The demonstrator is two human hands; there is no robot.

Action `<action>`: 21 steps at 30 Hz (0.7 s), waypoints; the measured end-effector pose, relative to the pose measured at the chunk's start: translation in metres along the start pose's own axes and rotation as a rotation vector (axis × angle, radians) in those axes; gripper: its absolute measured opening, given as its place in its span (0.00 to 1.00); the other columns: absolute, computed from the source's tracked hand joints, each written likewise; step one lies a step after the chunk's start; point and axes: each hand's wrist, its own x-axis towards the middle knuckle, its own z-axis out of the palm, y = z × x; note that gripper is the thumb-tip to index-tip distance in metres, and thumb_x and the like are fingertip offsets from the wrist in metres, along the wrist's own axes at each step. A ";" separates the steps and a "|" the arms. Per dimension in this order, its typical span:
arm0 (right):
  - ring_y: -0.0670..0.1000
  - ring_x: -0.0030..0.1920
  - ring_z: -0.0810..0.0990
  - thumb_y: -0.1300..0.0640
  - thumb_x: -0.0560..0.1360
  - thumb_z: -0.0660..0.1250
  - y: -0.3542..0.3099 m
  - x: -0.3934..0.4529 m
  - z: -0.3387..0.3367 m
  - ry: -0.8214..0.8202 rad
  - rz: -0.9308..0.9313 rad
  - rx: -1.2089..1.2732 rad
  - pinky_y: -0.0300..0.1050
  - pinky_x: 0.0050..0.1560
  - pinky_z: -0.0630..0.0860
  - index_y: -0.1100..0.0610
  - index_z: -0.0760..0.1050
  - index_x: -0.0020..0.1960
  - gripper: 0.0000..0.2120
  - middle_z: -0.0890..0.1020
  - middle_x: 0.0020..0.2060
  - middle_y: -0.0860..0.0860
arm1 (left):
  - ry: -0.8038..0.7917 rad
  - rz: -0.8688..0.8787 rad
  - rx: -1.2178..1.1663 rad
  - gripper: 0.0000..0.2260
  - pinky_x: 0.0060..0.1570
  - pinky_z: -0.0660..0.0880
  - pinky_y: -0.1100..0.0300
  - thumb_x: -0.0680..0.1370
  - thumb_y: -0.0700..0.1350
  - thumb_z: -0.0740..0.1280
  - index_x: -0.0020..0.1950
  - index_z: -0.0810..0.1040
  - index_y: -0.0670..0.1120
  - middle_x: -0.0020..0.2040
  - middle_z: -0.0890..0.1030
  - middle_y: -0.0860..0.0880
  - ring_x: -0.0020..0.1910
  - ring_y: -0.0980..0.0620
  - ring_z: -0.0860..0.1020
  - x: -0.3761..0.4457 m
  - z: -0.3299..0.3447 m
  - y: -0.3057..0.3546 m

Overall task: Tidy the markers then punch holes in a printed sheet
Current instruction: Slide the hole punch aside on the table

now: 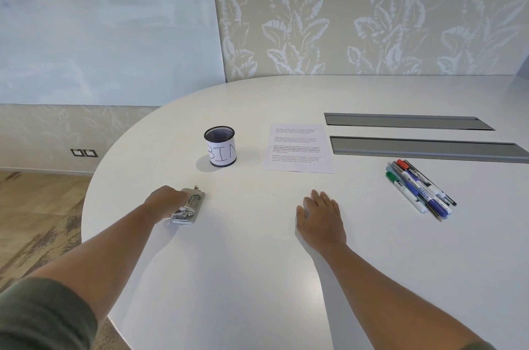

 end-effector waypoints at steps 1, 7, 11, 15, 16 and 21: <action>0.54 0.79 0.54 0.48 0.82 0.53 0.000 0.000 0.000 0.004 -0.002 -0.003 0.50 0.78 0.49 0.56 0.73 0.65 0.20 0.63 0.77 0.53 | -0.003 0.004 0.009 0.10 0.46 0.75 0.55 0.77 0.45 0.65 0.44 0.79 0.39 0.41 0.80 0.41 0.50 0.40 0.82 0.001 0.000 -0.001; 0.54 0.78 0.57 0.48 0.81 0.55 -0.001 0.003 0.000 0.021 0.023 0.008 0.50 0.77 0.50 0.56 0.75 0.63 0.19 0.65 0.76 0.53 | 0.063 0.037 0.274 0.23 0.45 0.74 0.55 0.74 0.63 0.65 0.46 0.81 0.43 0.47 0.82 0.44 0.46 0.44 0.80 0.004 -0.004 0.002; 0.55 0.75 0.61 0.50 0.80 0.57 -0.007 0.009 -0.001 0.029 0.053 0.008 0.50 0.75 0.55 0.57 0.76 0.58 0.16 0.71 0.70 0.53 | 0.280 0.188 0.329 0.22 0.58 0.73 0.50 0.73 0.64 0.67 0.58 0.78 0.50 0.60 0.76 0.46 0.65 0.44 0.73 -0.004 0.006 0.016; 0.51 0.74 0.62 0.51 0.79 0.59 -0.011 0.015 -0.002 0.009 0.105 0.124 0.49 0.68 0.68 0.57 0.76 0.59 0.14 0.71 0.68 0.50 | 0.282 0.371 0.284 0.14 0.55 0.74 0.51 0.73 0.60 0.70 0.54 0.80 0.54 0.55 0.78 0.51 0.62 0.49 0.73 -0.015 0.027 0.031; 0.49 0.76 0.60 0.51 0.79 0.59 -0.012 0.017 -0.002 -0.005 0.110 0.139 0.48 0.67 0.68 0.56 0.75 0.62 0.15 0.70 0.70 0.49 | 0.252 0.405 0.272 0.11 0.54 0.74 0.53 0.73 0.59 0.70 0.52 0.80 0.56 0.53 0.78 0.52 0.60 0.50 0.75 -0.019 0.033 0.035; 0.46 0.75 0.61 0.51 0.79 0.60 -0.015 0.025 0.001 -0.015 0.093 0.174 0.48 0.67 0.68 0.55 0.72 0.69 0.20 0.69 0.70 0.47 | -0.044 0.556 0.144 0.07 0.45 0.73 0.61 0.72 0.57 0.73 0.45 0.83 0.55 0.44 0.83 0.59 0.47 0.59 0.81 -0.040 0.072 0.044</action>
